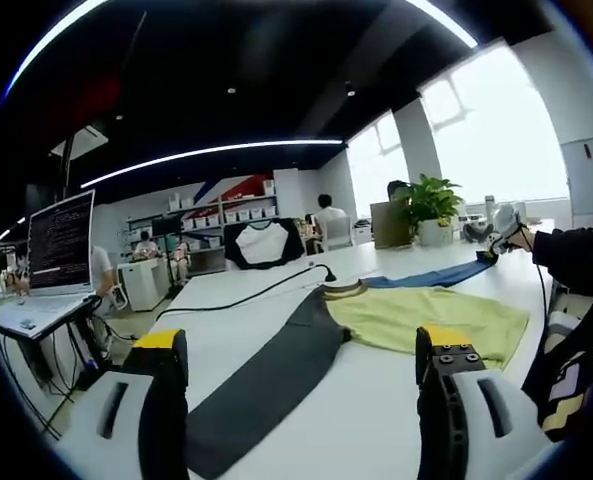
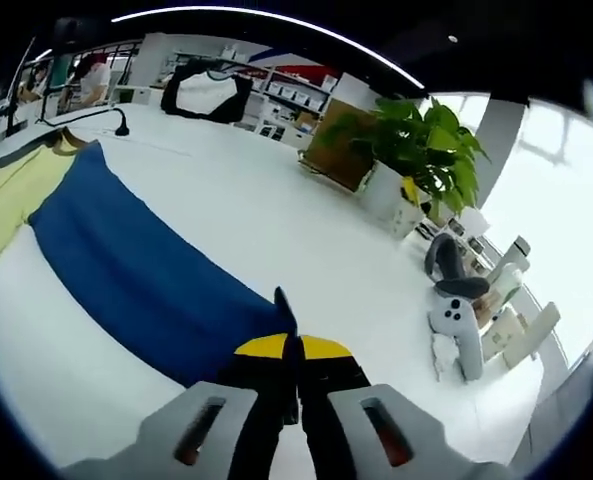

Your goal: Fold the garment on the visible template until the final outline fits inside the template.

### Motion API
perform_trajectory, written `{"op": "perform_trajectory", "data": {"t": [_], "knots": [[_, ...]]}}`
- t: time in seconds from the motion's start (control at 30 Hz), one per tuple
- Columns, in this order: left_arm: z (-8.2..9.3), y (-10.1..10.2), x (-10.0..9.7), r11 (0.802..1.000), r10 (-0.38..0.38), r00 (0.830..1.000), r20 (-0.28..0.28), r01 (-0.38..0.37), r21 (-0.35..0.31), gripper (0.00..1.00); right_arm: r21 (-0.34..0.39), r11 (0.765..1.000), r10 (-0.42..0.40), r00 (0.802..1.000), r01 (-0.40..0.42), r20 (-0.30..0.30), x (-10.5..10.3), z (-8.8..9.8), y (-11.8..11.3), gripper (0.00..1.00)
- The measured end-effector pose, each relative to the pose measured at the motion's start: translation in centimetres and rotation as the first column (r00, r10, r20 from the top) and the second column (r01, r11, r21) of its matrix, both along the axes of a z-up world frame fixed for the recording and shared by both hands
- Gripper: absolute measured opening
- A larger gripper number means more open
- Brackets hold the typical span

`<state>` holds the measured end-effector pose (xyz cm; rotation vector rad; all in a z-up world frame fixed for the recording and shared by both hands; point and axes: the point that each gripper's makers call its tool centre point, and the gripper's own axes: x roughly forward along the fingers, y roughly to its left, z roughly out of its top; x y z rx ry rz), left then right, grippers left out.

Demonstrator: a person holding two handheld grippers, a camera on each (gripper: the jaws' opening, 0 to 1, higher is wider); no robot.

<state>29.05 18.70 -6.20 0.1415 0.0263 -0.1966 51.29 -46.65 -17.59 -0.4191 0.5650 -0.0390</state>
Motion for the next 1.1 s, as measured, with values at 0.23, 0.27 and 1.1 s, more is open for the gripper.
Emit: {"op": "perform_trajectory", "data": {"t": [0.23, 0.27, 1.1], "knots": [[0.2, -0.3, -0.1, 1.000, -0.009, 1.000, 0.007, 0.009, 0.000, 1.00, 0.001, 1.000, -0.017, 0.999, 0.017, -0.041, -0.2, -1.6, -1.1, 0.00], [0.2, -0.3, -0.1, 1.000, -0.009, 1.000, 0.006, 0.009, -0.002, 1.00, 0.006, 1.000, -0.019, 0.999, 0.019, -0.040, -0.2, -1.7, -1.1, 0.00], [-0.4, -0.5, 0.0, 1.000, -0.009, 1.000, -0.017, 0.009, -0.002, 1.00, 0.006, 0.989, -0.151, 0.986, 0.151, 0.072, -2.0, 0.4, -4.7, 0.07]]}}
